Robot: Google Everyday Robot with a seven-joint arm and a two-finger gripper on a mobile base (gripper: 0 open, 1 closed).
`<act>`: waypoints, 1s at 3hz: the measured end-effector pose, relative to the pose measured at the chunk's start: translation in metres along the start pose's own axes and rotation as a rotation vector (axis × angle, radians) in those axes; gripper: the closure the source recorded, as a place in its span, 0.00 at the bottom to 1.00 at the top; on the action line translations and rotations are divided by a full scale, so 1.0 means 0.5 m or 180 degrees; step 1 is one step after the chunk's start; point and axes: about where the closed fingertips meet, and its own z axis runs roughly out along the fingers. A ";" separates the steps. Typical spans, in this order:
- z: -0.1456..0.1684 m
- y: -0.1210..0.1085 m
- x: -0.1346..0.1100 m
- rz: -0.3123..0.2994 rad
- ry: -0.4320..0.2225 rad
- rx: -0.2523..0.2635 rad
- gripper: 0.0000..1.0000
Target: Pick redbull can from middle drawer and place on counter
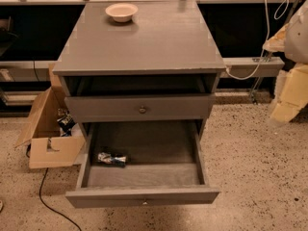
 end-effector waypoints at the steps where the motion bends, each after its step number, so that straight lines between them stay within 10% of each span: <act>1: 0.000 0.000 0.000 0.0000 0.0000 0.0000 0.00; 2: 0.027 0.007 -0.021 0.0053 -0.0179 -0.0067 0.00; 3: 0.154 0.042 -0.143 0.0309 -0.0929 -0.0378 0.00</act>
Offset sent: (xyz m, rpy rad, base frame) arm 0.0251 0.0951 -0.0819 0.4816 0.0763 0.0206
